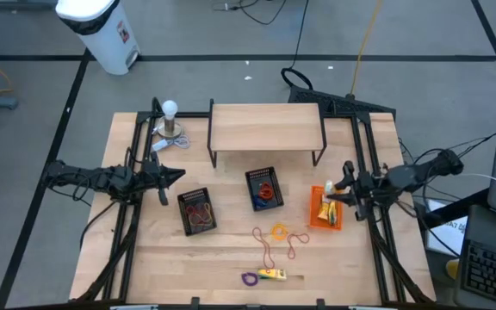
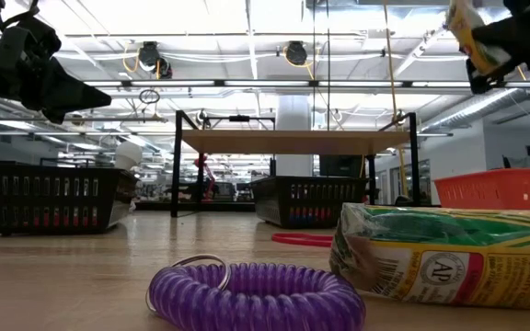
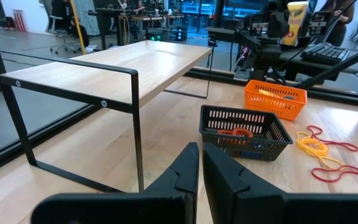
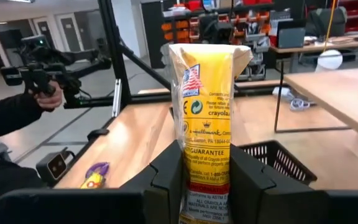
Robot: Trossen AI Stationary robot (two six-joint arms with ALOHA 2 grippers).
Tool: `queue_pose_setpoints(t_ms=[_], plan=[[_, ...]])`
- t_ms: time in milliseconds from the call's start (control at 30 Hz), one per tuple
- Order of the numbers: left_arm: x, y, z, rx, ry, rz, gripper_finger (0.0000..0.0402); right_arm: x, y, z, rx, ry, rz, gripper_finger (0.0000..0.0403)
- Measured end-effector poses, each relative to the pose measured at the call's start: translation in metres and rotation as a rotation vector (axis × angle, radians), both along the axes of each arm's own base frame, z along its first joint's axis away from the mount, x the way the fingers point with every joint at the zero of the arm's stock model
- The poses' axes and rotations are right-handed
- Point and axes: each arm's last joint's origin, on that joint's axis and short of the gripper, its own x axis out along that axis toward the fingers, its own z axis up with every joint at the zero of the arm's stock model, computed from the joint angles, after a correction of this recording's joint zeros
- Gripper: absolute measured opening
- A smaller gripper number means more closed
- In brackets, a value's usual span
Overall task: Pick & Place Office Desk Supplies
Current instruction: Put the crayon box into the orange bin
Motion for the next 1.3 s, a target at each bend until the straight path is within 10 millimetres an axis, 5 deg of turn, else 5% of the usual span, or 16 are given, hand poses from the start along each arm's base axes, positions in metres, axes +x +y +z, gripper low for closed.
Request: queue_pose_setpoints(t_ms=[533,1300], plan=[[0.000,0.000,0.000,-0.005,-0.002,-0.001,0.0021,0.011,0.002,-0.033,-0.057,-0.091,-0.098,0.0084],[0.000,0.000,0.000,-0.020,-0.006,0.000,0.0021,0.010,0.001,-0.022,-0.042,-0.202,-0.103,0.0084]])
